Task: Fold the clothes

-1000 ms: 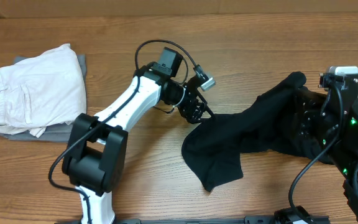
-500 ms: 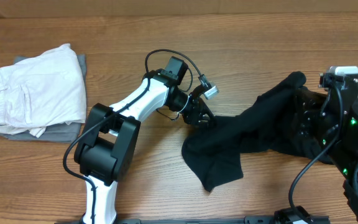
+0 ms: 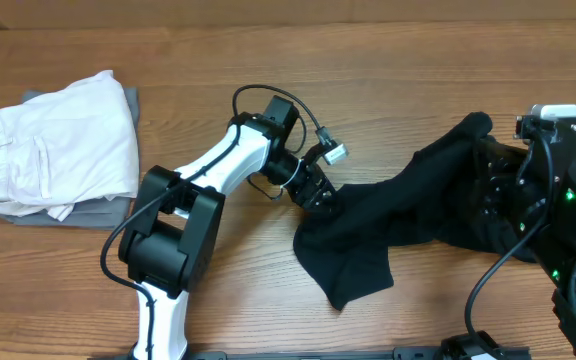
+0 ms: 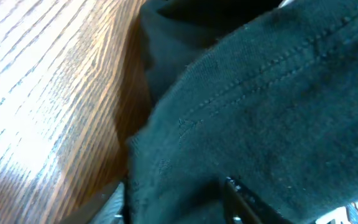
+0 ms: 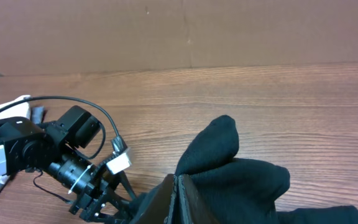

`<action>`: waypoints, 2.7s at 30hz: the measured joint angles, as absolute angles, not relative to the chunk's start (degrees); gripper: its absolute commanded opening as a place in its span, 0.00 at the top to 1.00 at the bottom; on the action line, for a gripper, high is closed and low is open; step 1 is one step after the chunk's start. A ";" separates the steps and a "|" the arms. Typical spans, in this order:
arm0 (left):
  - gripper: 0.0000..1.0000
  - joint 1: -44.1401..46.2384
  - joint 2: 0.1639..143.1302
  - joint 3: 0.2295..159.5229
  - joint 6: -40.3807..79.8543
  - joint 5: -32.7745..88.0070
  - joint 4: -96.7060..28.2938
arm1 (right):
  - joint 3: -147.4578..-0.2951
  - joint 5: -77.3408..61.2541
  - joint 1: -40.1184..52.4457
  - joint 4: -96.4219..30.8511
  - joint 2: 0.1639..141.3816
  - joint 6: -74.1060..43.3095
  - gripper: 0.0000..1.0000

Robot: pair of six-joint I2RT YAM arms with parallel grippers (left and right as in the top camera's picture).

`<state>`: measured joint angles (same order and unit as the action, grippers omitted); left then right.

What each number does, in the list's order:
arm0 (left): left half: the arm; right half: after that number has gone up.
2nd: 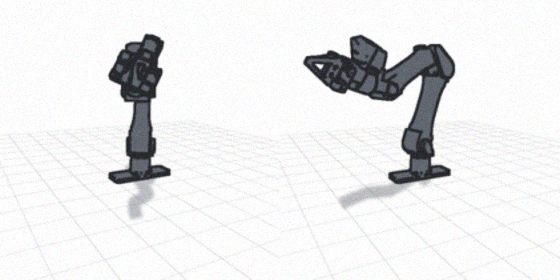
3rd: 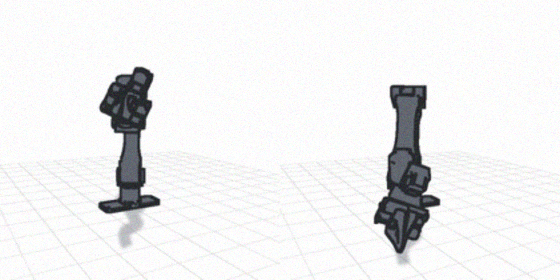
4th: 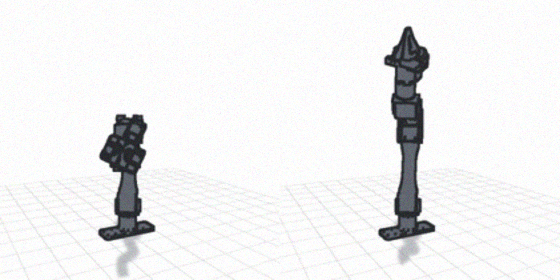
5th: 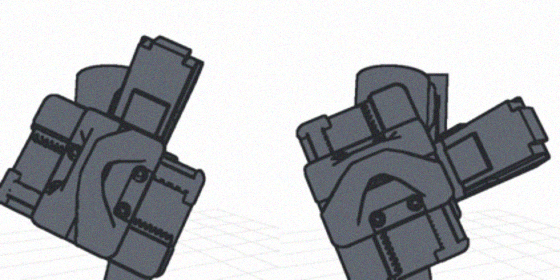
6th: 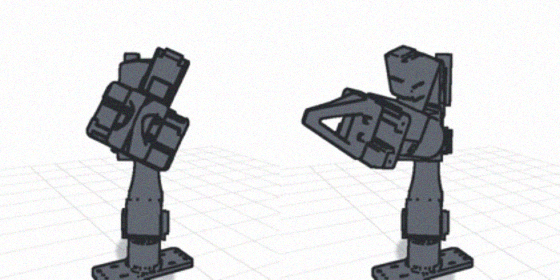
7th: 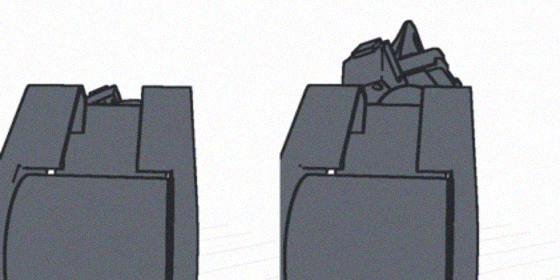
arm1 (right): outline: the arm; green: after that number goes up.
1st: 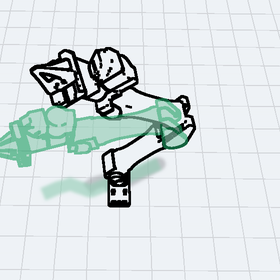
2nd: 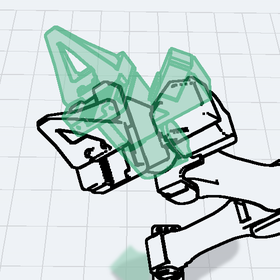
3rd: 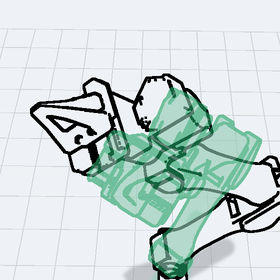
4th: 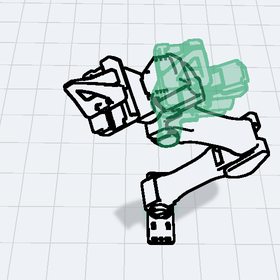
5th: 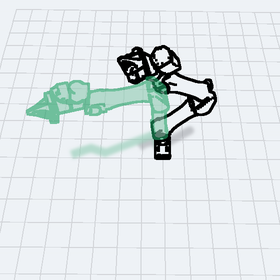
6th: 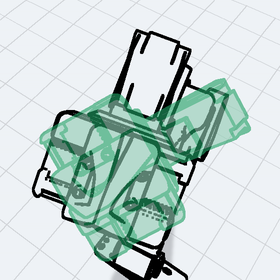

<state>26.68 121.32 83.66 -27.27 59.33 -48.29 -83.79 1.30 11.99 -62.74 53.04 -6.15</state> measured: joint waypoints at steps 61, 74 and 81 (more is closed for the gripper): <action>0.96 19.77 84.20 124.11 -7.99 14.09 -60.47 | -84.53 -40.25 12.49 -50.59 91.02 1.37 0.71; 0.96 27.46 82.52 124.18 -14.17 17.30 -66.87 | -84.53 -36.42 12.29 -50.11 91.02 1.41 0.67; 0.96 27.38 80.93 124.60 -8.05 -12.73 -67.13 | -84.53 -34.54 10.90 -50.96 91.02 0.08 0.64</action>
